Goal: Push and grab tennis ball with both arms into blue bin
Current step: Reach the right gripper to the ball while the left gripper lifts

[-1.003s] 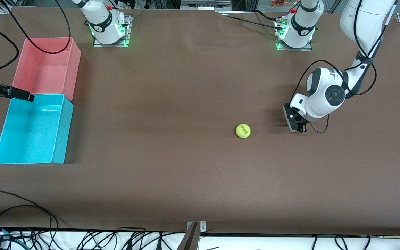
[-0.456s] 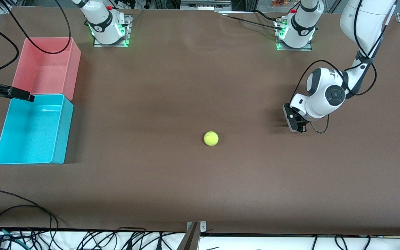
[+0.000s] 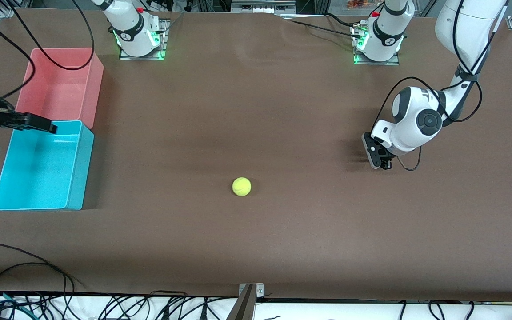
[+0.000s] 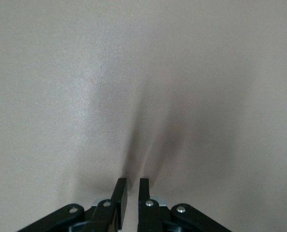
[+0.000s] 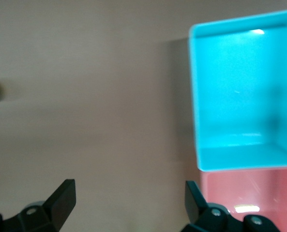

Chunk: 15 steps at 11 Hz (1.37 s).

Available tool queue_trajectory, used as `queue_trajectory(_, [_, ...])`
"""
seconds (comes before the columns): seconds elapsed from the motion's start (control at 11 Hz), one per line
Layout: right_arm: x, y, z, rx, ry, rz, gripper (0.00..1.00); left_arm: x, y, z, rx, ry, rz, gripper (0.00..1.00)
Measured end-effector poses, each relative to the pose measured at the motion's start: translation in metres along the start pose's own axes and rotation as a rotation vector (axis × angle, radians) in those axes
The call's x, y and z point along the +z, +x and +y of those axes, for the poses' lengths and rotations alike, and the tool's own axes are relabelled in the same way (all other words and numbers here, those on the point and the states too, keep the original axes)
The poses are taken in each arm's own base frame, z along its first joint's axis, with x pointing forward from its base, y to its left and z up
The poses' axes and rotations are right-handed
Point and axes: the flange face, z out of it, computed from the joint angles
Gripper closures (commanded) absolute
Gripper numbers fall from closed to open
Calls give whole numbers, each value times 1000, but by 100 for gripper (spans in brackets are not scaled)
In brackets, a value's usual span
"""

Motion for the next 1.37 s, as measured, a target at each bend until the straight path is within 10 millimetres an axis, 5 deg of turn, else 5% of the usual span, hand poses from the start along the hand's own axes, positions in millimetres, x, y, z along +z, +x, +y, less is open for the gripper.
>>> queue_trajectory(0.27, [30, 17, -53, -27, 36, 4, 0, -1, 0, -1, -1, 3, 1, 78])
queue_trajectory(0.55, [95, 54, -88, -19, 43, 20, 0, -14, -3, -5, -8, 18, 1, 60])
queue_trajectory(0.64, [117, 65, -106, -10, 46, 39, 0, -24, -4, -8, -11, 31, 3, 8])
queue_trajectory(0.73, [138, 73, -126, -6, 48, 58, 0, -35, -5, -9, -13, 42, 3, 0])
queue_trajectory(0.91, [173, 86, -157, -9, 58, 107, 0, -53, -9, -13, -21, 68, 3, 0])
queue_trajectory(1.37, [232, 117, -192, 8, 117, 247, 0, -98, -39, -19, -76, 82, -19, 0])
